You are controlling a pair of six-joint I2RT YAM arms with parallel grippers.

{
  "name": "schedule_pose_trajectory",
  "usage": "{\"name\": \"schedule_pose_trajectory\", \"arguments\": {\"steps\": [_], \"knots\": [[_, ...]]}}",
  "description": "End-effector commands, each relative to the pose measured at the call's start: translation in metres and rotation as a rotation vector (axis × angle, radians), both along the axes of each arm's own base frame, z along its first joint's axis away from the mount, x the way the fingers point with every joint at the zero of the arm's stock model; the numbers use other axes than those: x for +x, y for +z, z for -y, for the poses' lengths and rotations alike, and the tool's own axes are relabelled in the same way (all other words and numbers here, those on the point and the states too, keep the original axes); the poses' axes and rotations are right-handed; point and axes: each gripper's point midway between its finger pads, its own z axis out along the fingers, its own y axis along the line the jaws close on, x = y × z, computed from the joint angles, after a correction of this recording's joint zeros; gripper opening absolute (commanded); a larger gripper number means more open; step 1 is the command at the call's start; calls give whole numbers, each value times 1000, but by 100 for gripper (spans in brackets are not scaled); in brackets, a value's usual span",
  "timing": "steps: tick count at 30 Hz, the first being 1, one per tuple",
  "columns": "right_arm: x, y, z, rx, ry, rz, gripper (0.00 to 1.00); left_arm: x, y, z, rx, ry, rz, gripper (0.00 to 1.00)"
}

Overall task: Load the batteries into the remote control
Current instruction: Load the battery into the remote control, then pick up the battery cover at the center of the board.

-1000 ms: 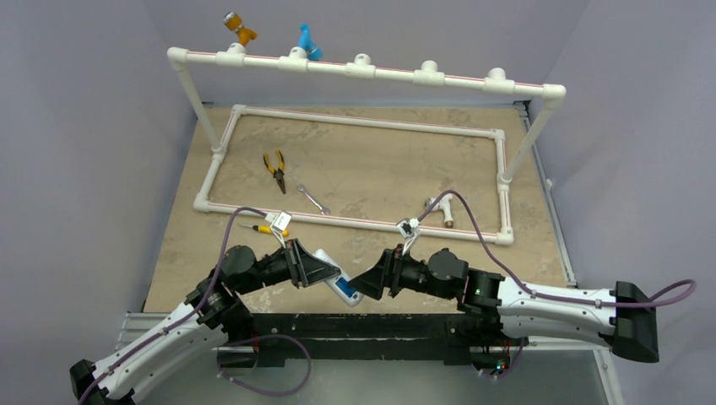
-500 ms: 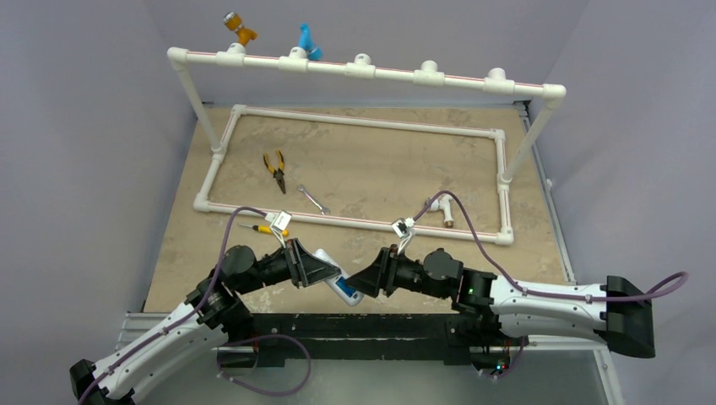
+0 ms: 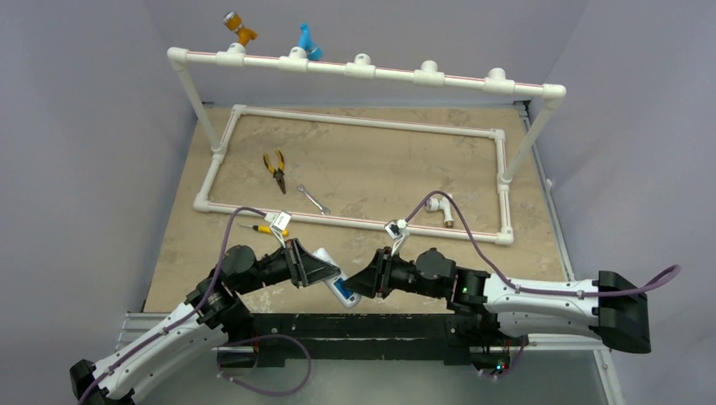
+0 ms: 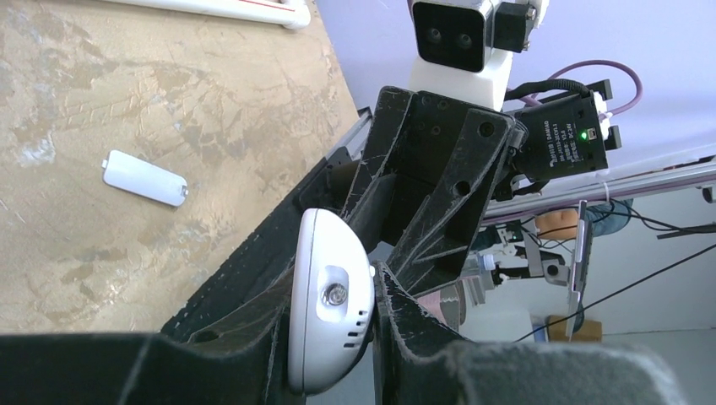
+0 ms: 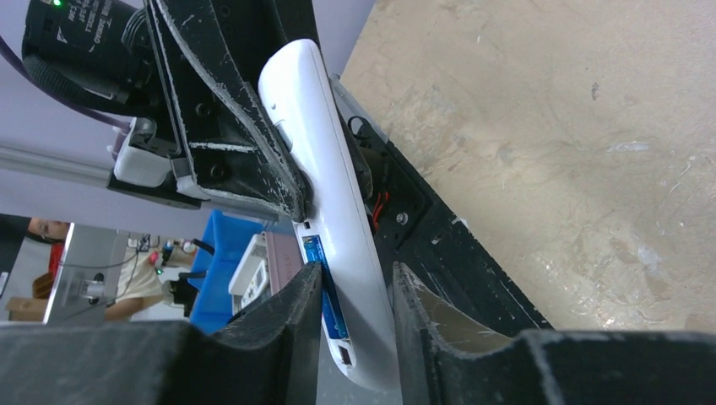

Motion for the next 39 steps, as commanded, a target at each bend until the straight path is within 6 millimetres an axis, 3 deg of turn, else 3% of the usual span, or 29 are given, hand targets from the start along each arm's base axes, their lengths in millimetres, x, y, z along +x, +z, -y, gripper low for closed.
{"name": "schedule_pose_trajectory", "arguments": {"steps": [1,7,10,12,16,22,25,29,35,39], "knots": [[2,17,-7,26,0,28,25,-2,43,0,-102,-7,91,0],[7,9,-1,-39,-37,38,10,-2,43,0,-102,-8,88,0],[11,3,5,-93,-68,50,8,-3,43,0,-102,-9,89,0],[12,4,9,-104,-74,68,16,-2,42,-1,-98,-7,86,0],[21,16,25,-154,-115,155,46,-2,36,-3,-76,3,78,0],[47,24,86,-336,-283,295,69,1,17,-12,5,53,42,0],[49,10,107,-414,-298,341,71,4,10,-19,51,87,38,0],[47,-29,117,-546,-261,355,71,5,6,-21,70,102,31,0],[49,-81,102,-775,-163,346,69,5,4,-22,78,104,20,0],[55,-90,97,-891,-122,394,66,4,1,-23,81,105,7,0]]}}
